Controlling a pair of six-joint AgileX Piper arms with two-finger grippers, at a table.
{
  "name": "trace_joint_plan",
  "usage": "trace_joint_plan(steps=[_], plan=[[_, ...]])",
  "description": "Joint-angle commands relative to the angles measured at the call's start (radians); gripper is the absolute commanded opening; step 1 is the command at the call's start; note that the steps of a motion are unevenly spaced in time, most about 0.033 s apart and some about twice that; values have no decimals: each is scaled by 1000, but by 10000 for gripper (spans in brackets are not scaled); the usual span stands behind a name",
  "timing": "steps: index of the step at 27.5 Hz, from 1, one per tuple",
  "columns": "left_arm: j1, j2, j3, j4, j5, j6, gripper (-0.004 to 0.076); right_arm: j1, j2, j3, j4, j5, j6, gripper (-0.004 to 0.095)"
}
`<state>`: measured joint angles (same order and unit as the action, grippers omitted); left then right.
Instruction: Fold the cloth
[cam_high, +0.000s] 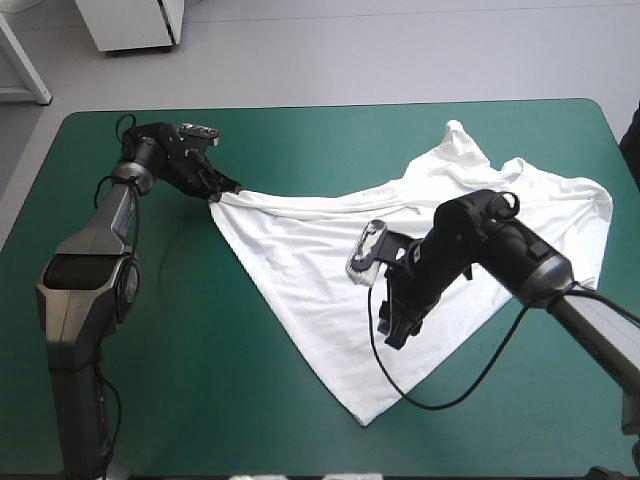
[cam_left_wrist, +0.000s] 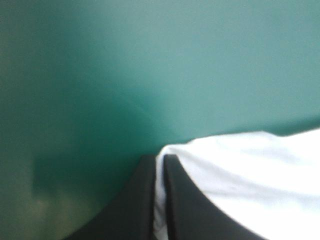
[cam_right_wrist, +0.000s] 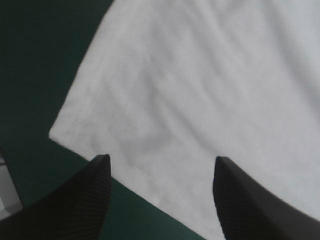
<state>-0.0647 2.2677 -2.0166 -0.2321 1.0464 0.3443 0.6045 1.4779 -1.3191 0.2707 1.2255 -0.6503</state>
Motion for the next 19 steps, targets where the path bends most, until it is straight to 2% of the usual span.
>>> trace_joint_plan(steps=[1,3,9,19], plan=[[-6,-35,-12,-66,27,-1,-7,115,-41,10,-9,-38,-43,563],[-6,-35,-12,-86,29,-1,-8,213,-41,26,-76,-50,-44,563],[-6,-35,-12,-88,29,12,-8,339,-41,127,-207,-91,-11,563],[-6,-35,-12,-88,29,16,-9,374,-41,283,-195,-241,-44,563]])
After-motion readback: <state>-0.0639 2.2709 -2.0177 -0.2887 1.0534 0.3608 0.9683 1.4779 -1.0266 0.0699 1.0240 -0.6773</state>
